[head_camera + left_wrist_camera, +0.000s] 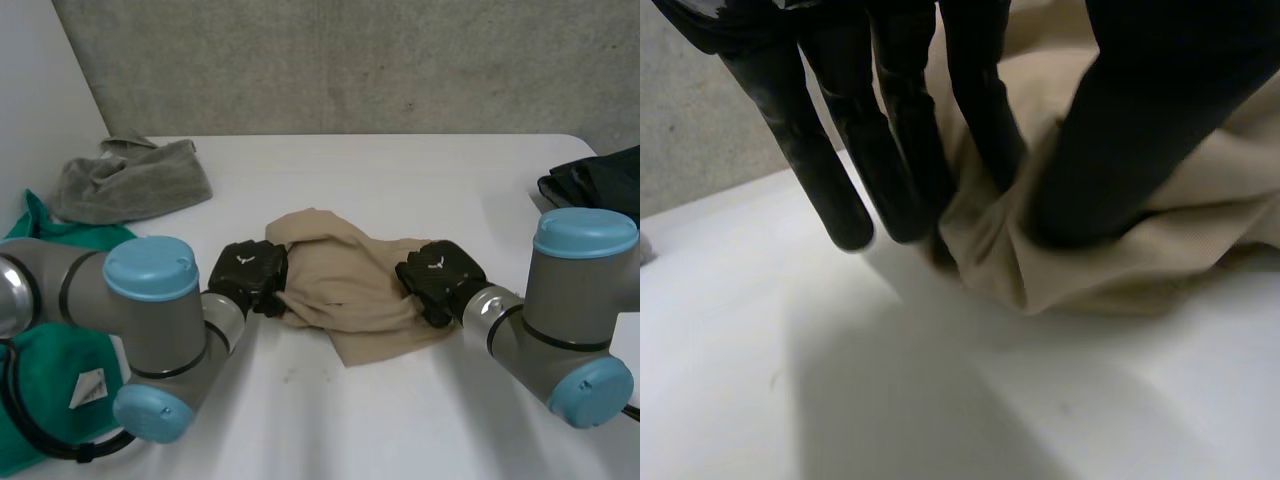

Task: Fold the laundry.

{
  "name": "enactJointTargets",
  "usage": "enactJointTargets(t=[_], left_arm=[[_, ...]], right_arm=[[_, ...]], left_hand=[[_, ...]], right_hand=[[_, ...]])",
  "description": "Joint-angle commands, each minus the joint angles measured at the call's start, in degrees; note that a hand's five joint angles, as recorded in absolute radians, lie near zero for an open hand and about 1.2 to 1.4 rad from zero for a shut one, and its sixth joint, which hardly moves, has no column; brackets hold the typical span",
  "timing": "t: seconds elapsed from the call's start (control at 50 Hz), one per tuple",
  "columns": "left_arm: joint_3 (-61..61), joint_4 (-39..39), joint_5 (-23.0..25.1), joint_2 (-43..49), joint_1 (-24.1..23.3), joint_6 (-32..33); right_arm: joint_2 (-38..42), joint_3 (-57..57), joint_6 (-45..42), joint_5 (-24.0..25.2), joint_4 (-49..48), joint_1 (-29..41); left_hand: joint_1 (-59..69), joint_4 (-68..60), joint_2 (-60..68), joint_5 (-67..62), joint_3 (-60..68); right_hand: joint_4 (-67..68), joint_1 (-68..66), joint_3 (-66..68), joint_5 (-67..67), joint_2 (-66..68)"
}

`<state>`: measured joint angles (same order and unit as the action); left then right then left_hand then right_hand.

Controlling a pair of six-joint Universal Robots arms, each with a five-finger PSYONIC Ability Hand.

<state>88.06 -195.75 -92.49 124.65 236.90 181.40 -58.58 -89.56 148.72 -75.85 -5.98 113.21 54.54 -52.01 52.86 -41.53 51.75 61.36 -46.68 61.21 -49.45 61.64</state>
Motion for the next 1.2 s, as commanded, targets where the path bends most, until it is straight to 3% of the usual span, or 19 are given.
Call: enactJointTargets(t=[0.02,0.12,0.14,0.2,0.22,0.28,0.34,0.54,0.64,0.8,0.98,1.1,1.2], left_arm=[[-7.36,-5.42,-0.24,5.86,-0.04,5.17],[-17.73,-10.33,-0.06,7.1,0.23,18.26],[-21.49,-14.0,0.03,6.75,0.66,23.16],[-26.52,-20.61,0.64,6.05,0.93,29.78],[-29.32,-25.42,1.51,5.0,1.28,32.67],[-31.72,-31.6,4.5,3.15,1.81,33.05],[-31.81,-35.4,8.28,0.78,2.42,31.65],[-20.23,-33.64,8.73,-2.65,3.3,30.94],[-8.63,-32.15,8.73,-5.55,2.6,31.03],[8.34,-26.18,8.9,-9.34,-1.17,31.12],[12.49,-16.17,8.03,-8.72,0.31,30.77],[12.75,-11.76,5.22,-11.61,1.63,28.84],[14.15,-10.35,1.44,-16.27,1.37,22.87]], right_arm=[[1.09,5.79,-1.07,-0.88,-4.38,0.26],[2.41,14.04,-5.54,-2.02,-11.84,0.26],[2.68,17.54,-7.55,-2.11,-16.21,0.26],[2.77,22.22,-9.5,-2.11,-25.1,0.35],[2.68,25.02,-9.77,-2.2,-32.7,0.35],[2.59,28.89,-9.51,-2.55,-44.15,0.26],[2.5,31.28,-8.11,-2.64,-48.59,0.26],[1.8,31.03,-3.18,-1.85,-43.51,0.26],[1.1,23.92,-3.18,0.08,-39.2,0.26],[-0.39,9.94,-3.53,0.26,-23.92,0.0],[-3.3,4.22,-3.0,-1.05,-10.2,-0.44],[-3.39,3.34,-3.09,-4.57,-8.43,-0.36],[-5.49,2.55,-1.78,-6.33,-8.43,-0.44]], left_hand=[[25.46,-27.99,27.14,-28.47,28.25],[25.46,-27.99,27.14,-28.47,28.25],[25.46,-27.99,27.14,-28.47,28.25],[25.46,-27.99,27.14,-28.47,28.25],[25.46,-27.99,27.14,-28.47,28.25],[25.46,-27.99,27.14,-28.47,28.25],[25.46,-27.99,27.14,-28.47,28.25],[25.46,-27.99,27.14,-28.47,28.25],[25.46,-27.99,27.14,-28.47,28.25],[25.46,-27.99,27.14,-28.47,28.25],[-17.0,14.47,-15.32,13.99,-14.21],[-24.63,22.1,-22.94,21.62,-21.84],[-26.33,23.8,-24.64,23.32,-23.54]], right_hand=[[18.64,-33.32,18.79,-20.55,18.36],[18.64,-33.32,18.79,-20.55,18.36],[18.64,-33.32,18.79,-20.55,18.36],[18.64,-33.32,18.79,-20.55,18.36],[18.64,-33.32,18.79,-20.55,18.36],[18.64,-33.32,18.79,-20.55,18.36],[18.64,-33.32,18.79,-20.55,18.36],[18.64,-33.32,18.79,-20.55,18.36],[18.64,-33.32,18.79,-20.55,18.36],[18.64,-33.32,18.79,-20.55,18.36],[18.64,-33.32,18.79,-20.55,18.36],[18.64,-33.32,18.79,-20.55,18.36],[18.64,-33.32,18.79,-20.55,18.36]])
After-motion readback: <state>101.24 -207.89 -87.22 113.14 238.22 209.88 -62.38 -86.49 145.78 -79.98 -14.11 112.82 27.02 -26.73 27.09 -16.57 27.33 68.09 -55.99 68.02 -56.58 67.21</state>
